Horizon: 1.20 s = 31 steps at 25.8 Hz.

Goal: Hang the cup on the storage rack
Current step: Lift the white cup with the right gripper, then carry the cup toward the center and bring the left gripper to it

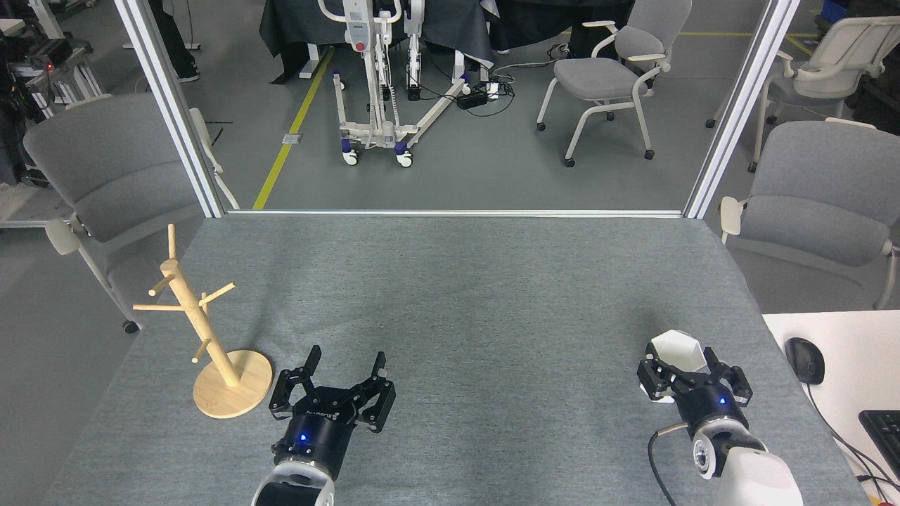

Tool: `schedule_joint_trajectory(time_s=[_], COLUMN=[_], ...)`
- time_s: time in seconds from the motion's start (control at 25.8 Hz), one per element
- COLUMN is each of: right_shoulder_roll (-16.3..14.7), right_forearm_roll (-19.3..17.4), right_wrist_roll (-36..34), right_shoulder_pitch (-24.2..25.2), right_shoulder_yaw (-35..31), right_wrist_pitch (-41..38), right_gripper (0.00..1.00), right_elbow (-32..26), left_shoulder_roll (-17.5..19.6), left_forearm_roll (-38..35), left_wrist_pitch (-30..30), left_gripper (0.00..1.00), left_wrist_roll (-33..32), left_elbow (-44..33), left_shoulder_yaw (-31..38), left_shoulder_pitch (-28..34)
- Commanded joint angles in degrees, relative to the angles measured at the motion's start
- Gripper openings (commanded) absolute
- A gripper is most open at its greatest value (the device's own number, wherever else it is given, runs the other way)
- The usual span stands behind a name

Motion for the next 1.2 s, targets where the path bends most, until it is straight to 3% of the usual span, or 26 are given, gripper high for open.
schedule_joint_trajectory(time_s=[0.0,0.23,0.35,0.43,0.5,0.93,1.08,1.16], right_shoulder_roll=[0.16,0.34,0.16,0.16,0.16,-0.19,-0.89,-2.47], right_forearm_roll=[0.23,0.5,0.5,0.59,0.67,0.32,-0.03,-2.05], right_wrist_roll=[0.06,0.06,-0.03,-0.03,-0.03,0.06,1.81,5.15], right_shoulder_pitch=[0.07,0.07,0.25,0.42,0.69,0.25,0.34,0.69], right_shoulder_yaw=[0.05,0.05,0.05,0.05,0.14,-0.04,-0.3,-0.74], right_wrist_pitch=[0.02,0.02,-0.42,-0.77,-0.77,-2.09,-3.05,-2.7], right_gripper=[0.98,0.96,0.88,0.73,0.4,0.33,0.32,0.32], right_elbow=[0.12,0.12,0.12,0.12,0.12,-1.46,-7.0,-12.18], left_shoulder_roll=[-0.14,-0.49,-0.49,-0.49,-0.49,-0.32,-0.32,-0.32], left_forearm_roll=[0.0,0.0,0.0,0.0,0.0,-0.09,-0.09,-0.09], left_wrist_pitch=[0.13,0.13,0.13,0.04,0.04,0.4,0.57,0.48], left_gripper=[1.0,0.99,1.0,0.99,1.0,1.0,1.0,1.0], left_wrist_roll=[0.0,0.0,0.0,0.0,0.0,0.08,0.08,0.0], left_elbow=[0.28,0.19,0.02,-0.16,-0.16,-0.33,-0.42,-0.42], left_shoulder_yaw=[0.0,0.0,0.0,0.0,0.0,0.0,0.08,0.0], left_shoulder_pitch=[0.02,-0.07,-0.16,-0.16,-0.16,-0.16,-0.07,-0.07])
